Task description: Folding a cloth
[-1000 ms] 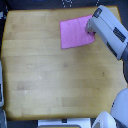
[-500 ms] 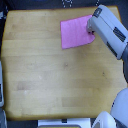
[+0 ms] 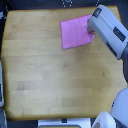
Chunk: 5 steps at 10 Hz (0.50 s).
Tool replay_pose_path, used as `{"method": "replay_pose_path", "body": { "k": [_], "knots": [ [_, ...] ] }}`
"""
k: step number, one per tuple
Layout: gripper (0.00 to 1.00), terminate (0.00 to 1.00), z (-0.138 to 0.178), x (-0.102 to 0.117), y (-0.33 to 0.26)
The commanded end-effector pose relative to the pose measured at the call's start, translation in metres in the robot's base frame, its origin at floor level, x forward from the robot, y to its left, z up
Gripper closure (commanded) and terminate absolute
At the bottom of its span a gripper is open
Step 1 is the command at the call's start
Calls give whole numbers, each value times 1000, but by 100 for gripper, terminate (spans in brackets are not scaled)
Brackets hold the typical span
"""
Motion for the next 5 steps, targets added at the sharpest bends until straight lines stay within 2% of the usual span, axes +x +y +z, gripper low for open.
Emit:
{"method": "replay_pose_path", "body": {
  "k": [1,4,5],
  "knots": [
    [100,0,22,-1,18],
    [100,0,52,6,46],
    [100,0,68,17,66]
  ]
}}
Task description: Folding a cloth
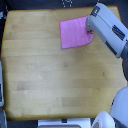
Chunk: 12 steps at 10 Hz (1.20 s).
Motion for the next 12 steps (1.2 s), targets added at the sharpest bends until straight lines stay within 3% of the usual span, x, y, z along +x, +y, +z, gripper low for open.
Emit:
{"method": "replay_pose_path", "body": {
  "k": [1,7,12],
  "knots": [
    [100,0,64,23,79],
    [100,0,54,19,190],
    [100,0,28,-22,228]
  ]
}}
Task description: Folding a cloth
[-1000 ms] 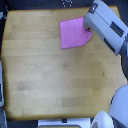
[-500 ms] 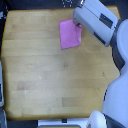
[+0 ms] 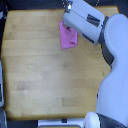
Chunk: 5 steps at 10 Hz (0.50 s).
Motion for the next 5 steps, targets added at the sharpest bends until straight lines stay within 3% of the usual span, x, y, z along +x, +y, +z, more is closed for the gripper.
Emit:
{"method": "replay_pose_path", "body": {
  "k": [1,5],
  "knots": [
    [100,0,-24,-45,34],
    [100,0,-30,-44,49]
  ]
}}
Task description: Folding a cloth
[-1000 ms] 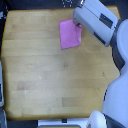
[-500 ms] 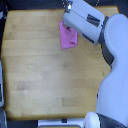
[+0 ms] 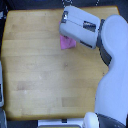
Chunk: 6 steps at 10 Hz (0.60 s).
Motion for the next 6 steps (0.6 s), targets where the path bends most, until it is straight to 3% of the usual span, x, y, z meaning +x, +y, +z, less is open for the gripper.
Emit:
{"method": "replay_pose_path", "body": {
  "k": [1,6],
  "knots": [
    [100,0,-13,-7,17],
    [100,0,-21,0,17]
  ]
}}
